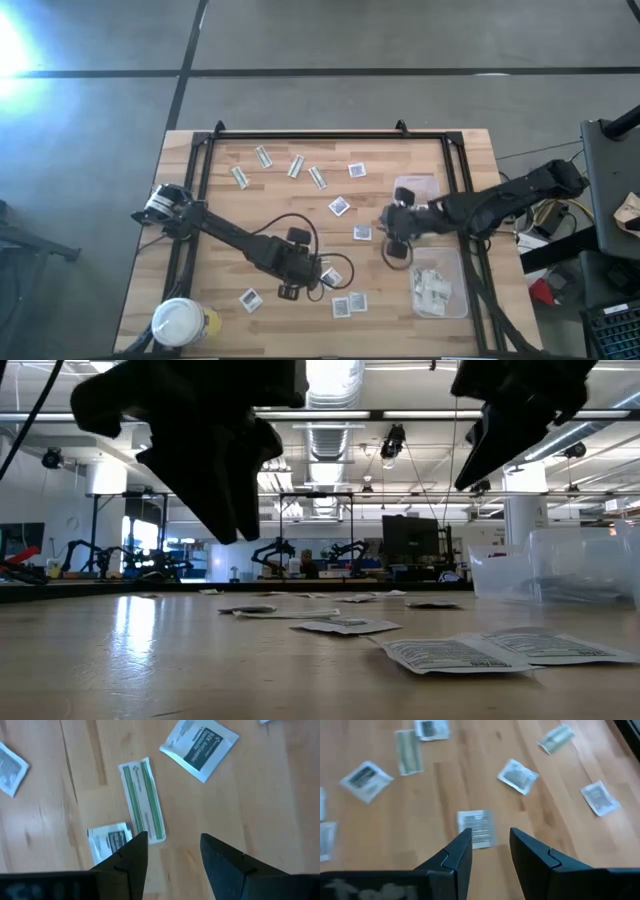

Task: Pick & Place First Aid Supplies
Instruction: Put the towelette pack into the top bin

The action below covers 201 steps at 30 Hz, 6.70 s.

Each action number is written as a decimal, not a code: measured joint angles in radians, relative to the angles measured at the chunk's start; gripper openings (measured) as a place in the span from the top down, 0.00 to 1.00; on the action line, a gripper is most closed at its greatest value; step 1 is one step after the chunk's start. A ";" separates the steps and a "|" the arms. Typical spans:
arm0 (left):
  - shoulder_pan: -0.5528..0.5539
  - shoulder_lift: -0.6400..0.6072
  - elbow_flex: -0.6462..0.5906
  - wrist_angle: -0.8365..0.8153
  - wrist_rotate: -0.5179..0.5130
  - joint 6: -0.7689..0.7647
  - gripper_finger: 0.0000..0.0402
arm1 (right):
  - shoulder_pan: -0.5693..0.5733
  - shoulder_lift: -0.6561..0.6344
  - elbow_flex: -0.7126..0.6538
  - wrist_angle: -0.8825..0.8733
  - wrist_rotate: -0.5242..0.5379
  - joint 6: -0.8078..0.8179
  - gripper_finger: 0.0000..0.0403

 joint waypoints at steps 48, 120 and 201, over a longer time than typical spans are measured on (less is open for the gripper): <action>-0.036 -0.443 -0.488 0.435 0.013 -0.175 0.57 | -0.303 0.598 0.253 -0.061 -0.345 -0.364 0.68; -0.021 -0.363 -0.487 0.457 -0.126 -0.190 0.57 | -0.288 -0.025 0.033 -0.640 0.086 0.186 0.98; 0.095 -0.124 -0.393 0.429 -0.218 -0.006 1.00 | -0.268 0.012 0.000 -0.627 -0.300 0.184 0.81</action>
